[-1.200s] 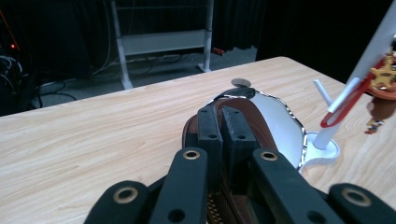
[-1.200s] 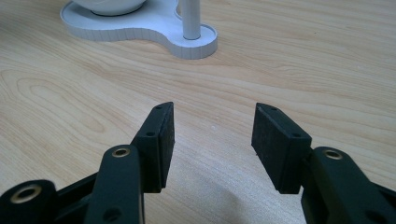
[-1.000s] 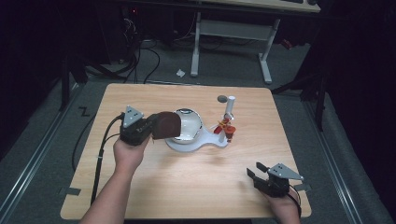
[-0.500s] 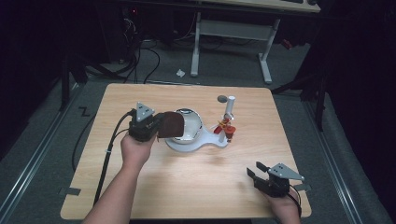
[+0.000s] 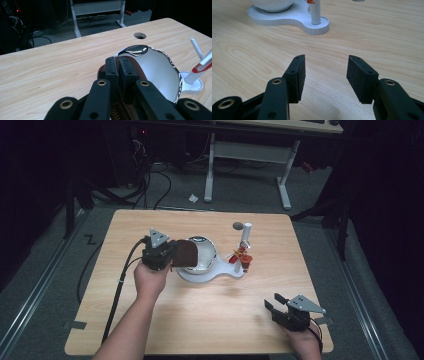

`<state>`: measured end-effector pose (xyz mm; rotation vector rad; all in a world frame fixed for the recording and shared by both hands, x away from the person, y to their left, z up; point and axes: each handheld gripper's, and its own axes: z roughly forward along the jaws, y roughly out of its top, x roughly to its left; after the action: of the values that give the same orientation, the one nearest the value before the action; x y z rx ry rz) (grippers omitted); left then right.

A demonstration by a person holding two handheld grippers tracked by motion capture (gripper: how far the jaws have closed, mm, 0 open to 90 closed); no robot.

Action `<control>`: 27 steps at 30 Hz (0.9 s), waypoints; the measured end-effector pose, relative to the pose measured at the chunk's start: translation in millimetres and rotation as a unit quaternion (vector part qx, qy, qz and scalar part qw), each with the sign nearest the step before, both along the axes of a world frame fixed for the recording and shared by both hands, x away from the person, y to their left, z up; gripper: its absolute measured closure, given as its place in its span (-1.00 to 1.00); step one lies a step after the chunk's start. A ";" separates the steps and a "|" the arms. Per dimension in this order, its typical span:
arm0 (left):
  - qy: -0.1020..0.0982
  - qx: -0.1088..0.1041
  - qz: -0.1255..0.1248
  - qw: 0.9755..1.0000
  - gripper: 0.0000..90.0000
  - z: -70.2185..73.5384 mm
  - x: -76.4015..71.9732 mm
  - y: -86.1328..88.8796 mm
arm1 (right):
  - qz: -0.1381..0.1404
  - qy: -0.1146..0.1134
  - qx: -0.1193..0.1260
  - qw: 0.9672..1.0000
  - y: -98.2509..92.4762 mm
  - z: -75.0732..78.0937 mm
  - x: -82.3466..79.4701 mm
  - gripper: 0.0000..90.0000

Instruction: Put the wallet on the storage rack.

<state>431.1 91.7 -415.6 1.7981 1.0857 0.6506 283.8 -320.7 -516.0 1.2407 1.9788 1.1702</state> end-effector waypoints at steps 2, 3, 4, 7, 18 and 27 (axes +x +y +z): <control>0.001 0.000 0.004 1.000 0.92 -1.4 1.3 -2.5 | 0.001 0.000 0.000 1.000 0.0 -0.2 0.2 0.10; 0.002 -0.001 0.005 1.000 0.92 -2.0 1.7 -3.4 | 0.000 0.000 0.001 1.000 0.0 -0.3 0.1 0.10; 0.002 -0.001 0.007 1.000 0.92 -3.1 2.4 -5.1 | 0.001 0.000 0.001 1.000 -0.1 -0.3 0.2 0.10; 0.001 -0.003 0.011 1.000 0.92 -5.6 3.9 -9.6 | 0.001 0.001 0.001 1.000 -0.4 -0.1 -0.2 0.10; -0.006 -0.006 0.026 1.000 0.92 -14.7 7.3 -21.8 | 0.001 0.001 0.002 1.000 -0.9 0.1 -0.6 0.10; -0.010 -0.007 0.033 0.999 0.89 -21.0 7.4 -25.6 | 0.003 0.001 0.000 1.000 -0.2 -0.1 -0.3 0.10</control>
<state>438.5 66.1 -436.6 1.7469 1.1378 0.6975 283.5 -320.9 -516.1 1.2379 1.9849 1.1733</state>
